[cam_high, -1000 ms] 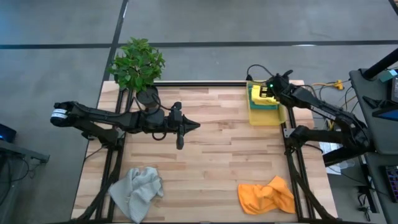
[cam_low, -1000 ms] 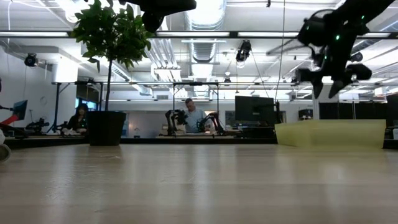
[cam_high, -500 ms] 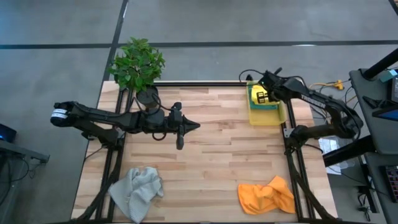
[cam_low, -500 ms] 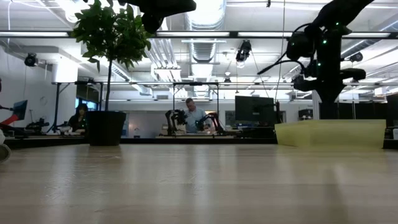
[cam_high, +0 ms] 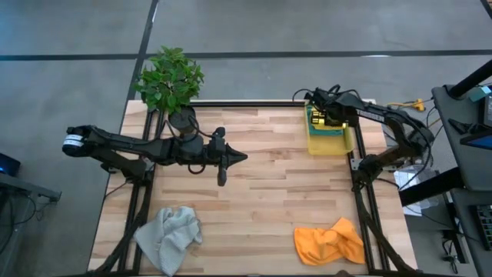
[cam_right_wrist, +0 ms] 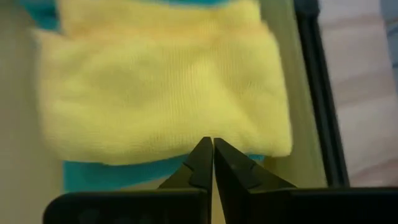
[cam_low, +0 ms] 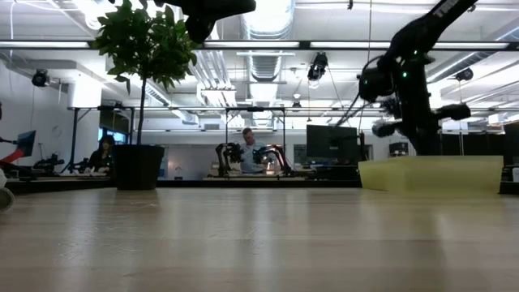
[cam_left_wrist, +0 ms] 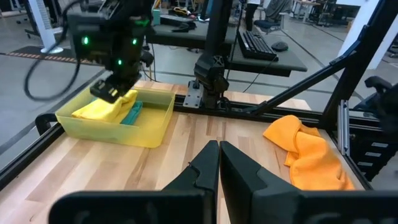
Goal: Fold microfiber towels
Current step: Put the yellow microfiber towel into the yellow bin
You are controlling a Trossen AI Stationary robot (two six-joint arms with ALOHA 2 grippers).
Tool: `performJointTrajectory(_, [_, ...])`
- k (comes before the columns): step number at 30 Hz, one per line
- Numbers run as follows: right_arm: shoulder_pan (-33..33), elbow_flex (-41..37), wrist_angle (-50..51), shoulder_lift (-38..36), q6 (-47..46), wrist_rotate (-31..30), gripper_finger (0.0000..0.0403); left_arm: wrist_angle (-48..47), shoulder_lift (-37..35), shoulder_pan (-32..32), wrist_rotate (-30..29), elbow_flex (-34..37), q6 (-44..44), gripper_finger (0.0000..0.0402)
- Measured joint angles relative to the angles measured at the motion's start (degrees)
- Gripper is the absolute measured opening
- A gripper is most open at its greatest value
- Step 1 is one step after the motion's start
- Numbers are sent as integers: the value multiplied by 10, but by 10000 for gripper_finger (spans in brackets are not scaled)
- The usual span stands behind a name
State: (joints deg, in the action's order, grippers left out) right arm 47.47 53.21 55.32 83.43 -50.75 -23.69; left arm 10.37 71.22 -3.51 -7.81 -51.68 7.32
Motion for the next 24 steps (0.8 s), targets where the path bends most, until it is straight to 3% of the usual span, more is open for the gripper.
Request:
performJointTrajectory(5, [1,-6,13,45,-8,3,9,0,0,0,0,0,0,0])
performJointTrajectory(13, [-31,-4,19,4,-104,-37,9,-1,0,0,1,5,14,0])
performJointTrajectory(18, [-4,-5,12,24,-88,-47,9,-3,0,0,1,11,14,0])
performJointTrajectory(24, [17,-5,19,67,-50,0,9,-2,0,0,1,12,14,0])
